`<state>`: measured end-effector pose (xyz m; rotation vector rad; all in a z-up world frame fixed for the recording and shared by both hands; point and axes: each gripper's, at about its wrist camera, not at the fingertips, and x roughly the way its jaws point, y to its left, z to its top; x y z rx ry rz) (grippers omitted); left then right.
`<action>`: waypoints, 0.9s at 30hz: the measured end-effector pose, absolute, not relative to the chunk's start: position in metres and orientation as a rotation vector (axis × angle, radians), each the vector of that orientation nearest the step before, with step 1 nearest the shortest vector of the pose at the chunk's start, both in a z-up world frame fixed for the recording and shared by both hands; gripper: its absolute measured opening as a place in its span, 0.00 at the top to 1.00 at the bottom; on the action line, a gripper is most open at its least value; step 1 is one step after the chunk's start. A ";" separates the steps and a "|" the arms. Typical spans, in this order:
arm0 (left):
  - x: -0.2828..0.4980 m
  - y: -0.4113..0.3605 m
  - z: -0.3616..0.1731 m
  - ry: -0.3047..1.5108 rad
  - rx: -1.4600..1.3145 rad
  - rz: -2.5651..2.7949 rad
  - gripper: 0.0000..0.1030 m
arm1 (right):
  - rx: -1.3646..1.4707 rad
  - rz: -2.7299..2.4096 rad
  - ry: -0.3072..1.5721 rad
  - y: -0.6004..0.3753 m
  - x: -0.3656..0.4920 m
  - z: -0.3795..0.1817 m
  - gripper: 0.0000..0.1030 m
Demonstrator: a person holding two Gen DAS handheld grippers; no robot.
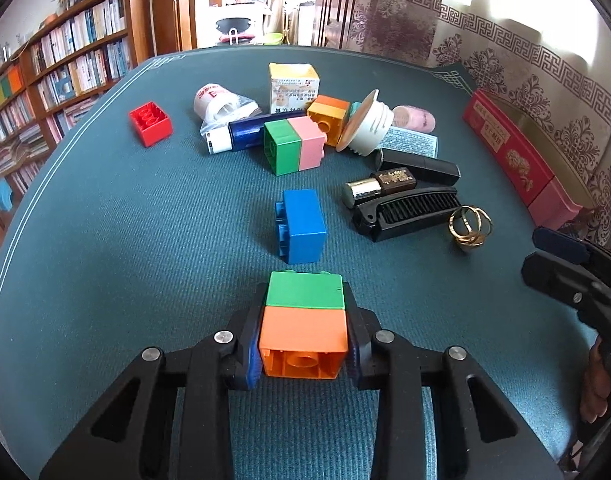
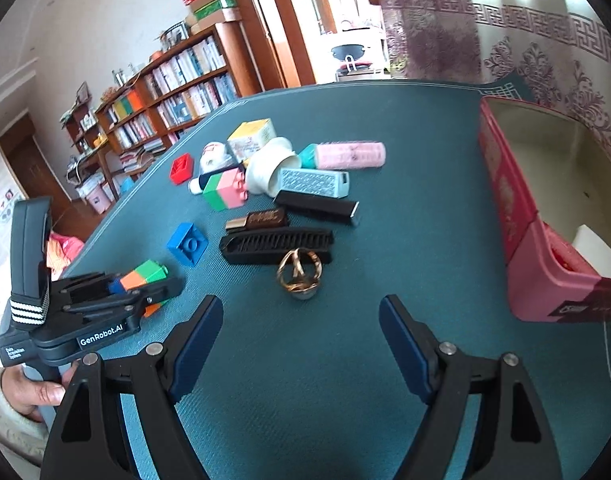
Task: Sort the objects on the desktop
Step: 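Grasp the gold ring keychain with the right tool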
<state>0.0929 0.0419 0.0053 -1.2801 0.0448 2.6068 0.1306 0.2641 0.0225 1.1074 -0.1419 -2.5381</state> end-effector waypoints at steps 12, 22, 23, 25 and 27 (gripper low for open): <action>0.091 0.039 0.007 0.010 -1.271 2.610 0.67 | 1.266 -2.521 -0.144 0.251 0.103 0.012 0.34; 0.090 0.043 0.005 0.006 -1.285 2.600 0.67 | 1.366 -2.489 -0.072 0.235 0.078 0.000 0.57; 0.090 0.043 0.005 0.006 -1.285 2.599 0.67 | 1.365 -2.496 -0.058 0.235 0.078 0.000 0.60; 0.090 0.041 0.005 0.005 -1.285 2.596 0.67 | 1.360 -2.517 -0.016 0.233 0.079 -0.001 0.65; 0.090 0.041 0.005 0.005 -1.285 2.598 0.67 | 1.355 -2.521 -0.008 0.234 0.080 -0.001 0.72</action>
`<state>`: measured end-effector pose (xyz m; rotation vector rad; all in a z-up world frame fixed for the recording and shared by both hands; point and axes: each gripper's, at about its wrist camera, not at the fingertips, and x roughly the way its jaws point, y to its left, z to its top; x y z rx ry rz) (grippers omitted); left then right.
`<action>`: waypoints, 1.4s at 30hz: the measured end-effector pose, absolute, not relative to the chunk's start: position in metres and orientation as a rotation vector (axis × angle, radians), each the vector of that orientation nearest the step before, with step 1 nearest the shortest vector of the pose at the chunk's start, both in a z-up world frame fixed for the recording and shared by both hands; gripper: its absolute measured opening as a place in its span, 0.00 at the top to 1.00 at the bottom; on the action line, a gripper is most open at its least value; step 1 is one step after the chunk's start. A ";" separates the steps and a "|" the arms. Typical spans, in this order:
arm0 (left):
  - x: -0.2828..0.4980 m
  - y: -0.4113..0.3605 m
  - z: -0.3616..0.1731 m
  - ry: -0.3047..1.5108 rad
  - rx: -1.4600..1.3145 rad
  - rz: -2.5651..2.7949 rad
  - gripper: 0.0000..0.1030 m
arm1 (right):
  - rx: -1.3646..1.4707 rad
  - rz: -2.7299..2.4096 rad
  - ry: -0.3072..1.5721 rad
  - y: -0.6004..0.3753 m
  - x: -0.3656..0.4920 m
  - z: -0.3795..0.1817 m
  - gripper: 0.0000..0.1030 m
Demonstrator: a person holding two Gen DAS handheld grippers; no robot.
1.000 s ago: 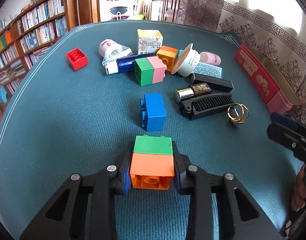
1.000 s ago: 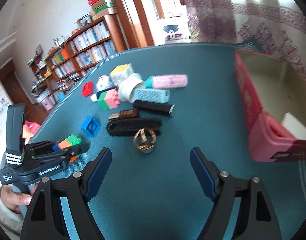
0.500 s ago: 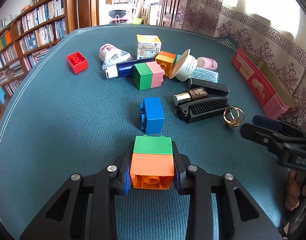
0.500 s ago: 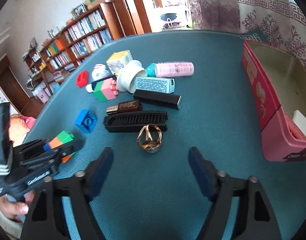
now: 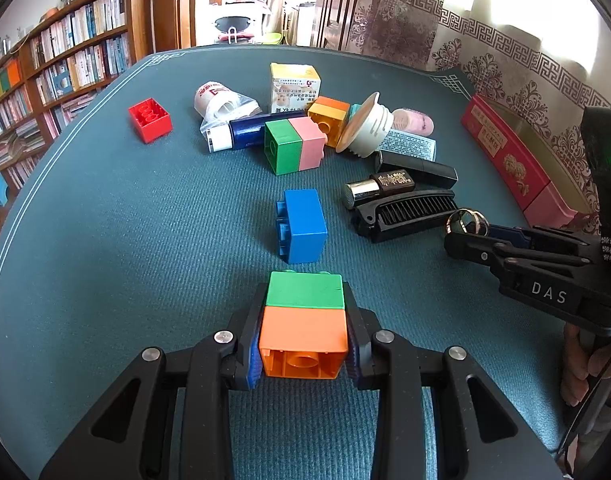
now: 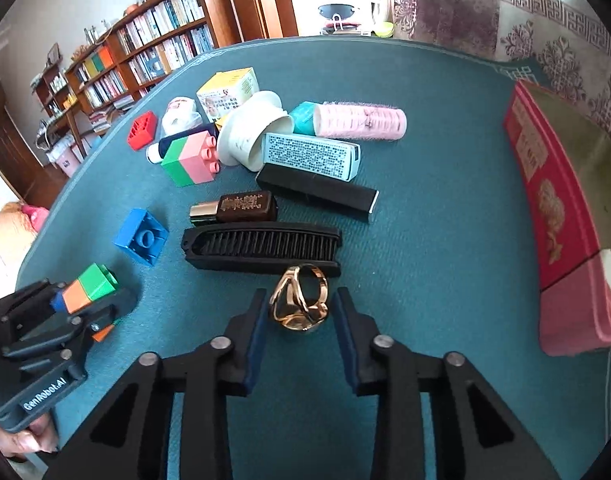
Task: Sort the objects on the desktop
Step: 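Grasp the gold ring keychain with the right tool, then carry the brick and keychain to the red box and release both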
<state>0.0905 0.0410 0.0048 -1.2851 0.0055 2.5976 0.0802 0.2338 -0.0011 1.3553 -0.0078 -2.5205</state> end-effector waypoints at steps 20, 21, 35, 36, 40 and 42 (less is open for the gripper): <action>0.094 0.055 0.013 0.008 -1.265 2.595 0.67 | 1.175 -2.618 -0.157 0.279 0.112 0.037 0.72; 0.094 0.059 0.015 0.013 -1.258 2.594 0.67 | 1.157 -2.637 -0.158 0.283 0.114 0.041 0.72; 0.095 0.108 0.047 0.091 -1.133 2.553 0.67 | 1.030 -2.988 -0.319 0.386 0.119 0.075 0.72; 0.095 0.113 0.049 0.099 -1.124 2.550 0.67 | 1.033 -3.009 -0.335 0.396 0.119 0.075 0.72; 0.095 0.128 0.055 0.108 -1.108 2.526 0.67 | 1.057 -3.054 -0.418 0.427 0.118 0.072 0.72; 0.094 0.136 0.058 0.116 -1.099 2.512 0.67 | 1.068 -3.066 -0.443 0.440 0.118 0.069 0.72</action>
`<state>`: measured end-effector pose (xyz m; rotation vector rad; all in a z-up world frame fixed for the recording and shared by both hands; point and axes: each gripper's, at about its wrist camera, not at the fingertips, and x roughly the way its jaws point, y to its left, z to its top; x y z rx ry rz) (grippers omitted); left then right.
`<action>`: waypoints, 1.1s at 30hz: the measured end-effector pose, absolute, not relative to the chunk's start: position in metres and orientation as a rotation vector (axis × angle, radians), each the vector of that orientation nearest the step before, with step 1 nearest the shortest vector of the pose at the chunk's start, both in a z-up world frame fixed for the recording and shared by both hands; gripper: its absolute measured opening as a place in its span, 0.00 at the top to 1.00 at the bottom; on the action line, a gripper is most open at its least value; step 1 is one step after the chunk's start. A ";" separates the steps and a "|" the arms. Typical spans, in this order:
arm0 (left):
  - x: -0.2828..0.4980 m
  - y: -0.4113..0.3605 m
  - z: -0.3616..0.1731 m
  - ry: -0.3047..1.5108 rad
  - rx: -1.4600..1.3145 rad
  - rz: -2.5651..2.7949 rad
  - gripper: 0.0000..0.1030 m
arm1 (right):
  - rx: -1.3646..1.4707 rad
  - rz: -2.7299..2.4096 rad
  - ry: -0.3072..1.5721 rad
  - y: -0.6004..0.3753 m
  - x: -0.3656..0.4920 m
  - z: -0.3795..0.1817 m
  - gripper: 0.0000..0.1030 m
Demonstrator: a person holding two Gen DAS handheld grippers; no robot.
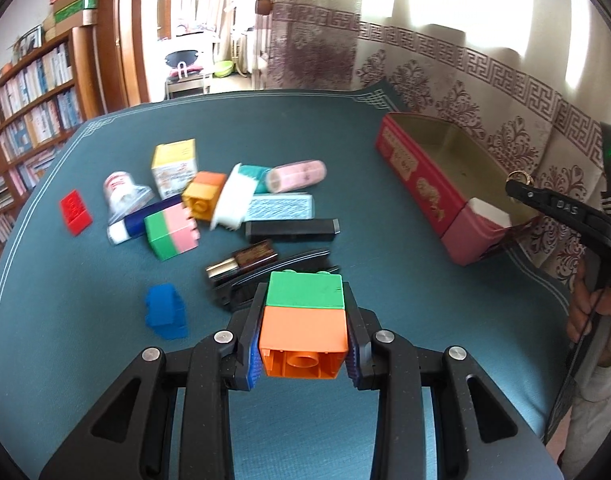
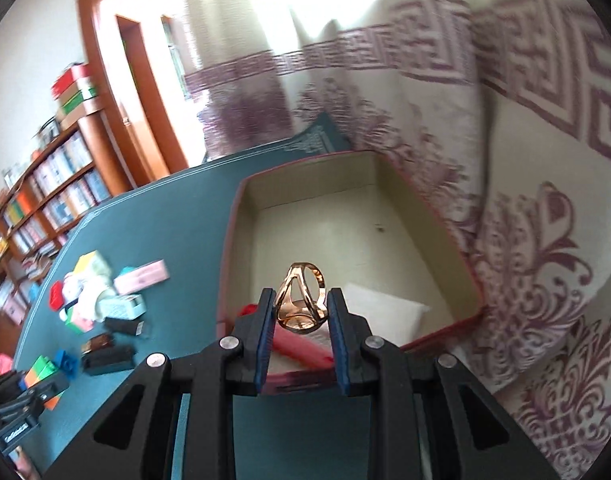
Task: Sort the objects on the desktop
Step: 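Carry the brick and keychain to the red box and release both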
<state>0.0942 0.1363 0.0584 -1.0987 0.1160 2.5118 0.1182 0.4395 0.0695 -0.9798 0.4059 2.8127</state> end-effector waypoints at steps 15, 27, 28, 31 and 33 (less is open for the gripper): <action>0.096 0.193 0.088 0.185 -0.976 2.449 0.67 | -0.973 2.717 0.366 0.458 0.107 0.051 0.63; 0.090 0.239 0.104 0.211 -0.897 2.384 0.67 | -0.912 2.701 0.368 0.464 0.113 0.054 0.36; 0.090 0.244 0.106 0.213 -0.890 2.377 0.67 | -0.906 2.698 0.366 0.464 0.112 0.054 0.36; 0.085 0.260 0.107 0.204 -0.885 2.344 0.67 | -0.897 2.682 0.383 0.469 0.112 0.054 0.34; 0.081 0.270 0.106 0.197 -0.888 2.323 0.67 | -0.891 2.675 0.395 0.473 0.113 0.054 0.34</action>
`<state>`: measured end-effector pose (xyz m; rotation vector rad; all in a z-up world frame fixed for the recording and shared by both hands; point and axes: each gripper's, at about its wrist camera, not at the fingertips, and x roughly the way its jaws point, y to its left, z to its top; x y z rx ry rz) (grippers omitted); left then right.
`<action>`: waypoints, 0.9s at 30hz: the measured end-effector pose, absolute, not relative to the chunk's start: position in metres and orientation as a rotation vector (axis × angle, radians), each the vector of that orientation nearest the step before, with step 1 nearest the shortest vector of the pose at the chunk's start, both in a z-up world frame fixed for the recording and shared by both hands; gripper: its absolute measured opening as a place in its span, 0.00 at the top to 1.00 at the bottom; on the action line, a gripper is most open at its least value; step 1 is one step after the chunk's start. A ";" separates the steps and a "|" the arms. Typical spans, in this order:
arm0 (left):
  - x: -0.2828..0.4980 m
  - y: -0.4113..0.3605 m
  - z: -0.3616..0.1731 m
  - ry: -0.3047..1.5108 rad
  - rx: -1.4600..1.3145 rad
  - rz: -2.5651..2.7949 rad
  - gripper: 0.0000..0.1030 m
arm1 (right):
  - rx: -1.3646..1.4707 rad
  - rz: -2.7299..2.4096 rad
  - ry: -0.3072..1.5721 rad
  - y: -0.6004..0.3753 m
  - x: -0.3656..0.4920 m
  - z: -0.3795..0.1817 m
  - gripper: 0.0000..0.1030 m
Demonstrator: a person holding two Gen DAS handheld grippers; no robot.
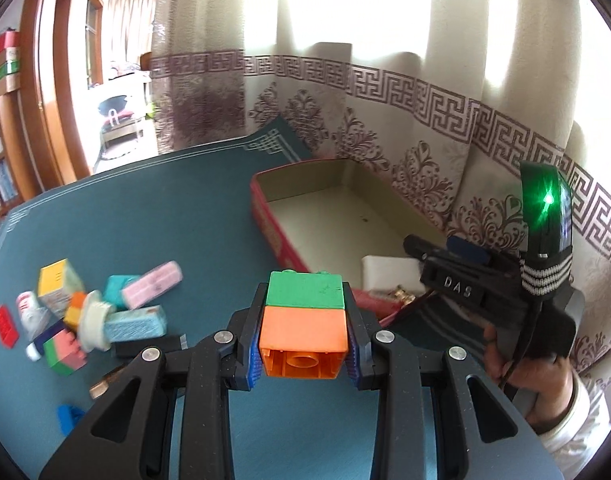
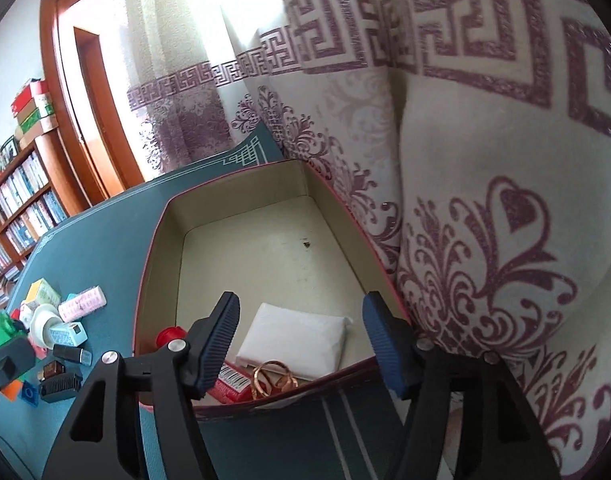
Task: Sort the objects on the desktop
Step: 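Carry the brick and keychain to the red box and release both, then return both tools to the table and grasp the blue brick with the left tool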
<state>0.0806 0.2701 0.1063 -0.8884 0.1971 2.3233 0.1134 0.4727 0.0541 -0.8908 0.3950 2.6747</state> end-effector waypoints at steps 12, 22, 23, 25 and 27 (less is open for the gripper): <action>0.046 0.322 0.096 0.105 -0.886 2.211 0.66 | -0.897 2.637 0.403 0.480 0.113 0.051 0.33; 0.032 0.307 0.092 -0.090 -0.932 2.163 0.32 | -0.911 2.632 0.395 0.480 0.111 0.050 0.30; 0.032 0.303 0.091 -0.095 -0.939 2.170 0.32 | -0.911 2.632 0.395 0.479 0.111 0.050 0.30; 0.032 0.297 0.090 -0.093 -0.953 2.184 0.32 | -0.913 2.635 0.392 0.477 0.111 0.051 0.30; 0.032 0.294 0.089 -0.076 -0.968 2.206 0.32 | -0.915 2.641 0.389 0.474 0.111 0.051 0.29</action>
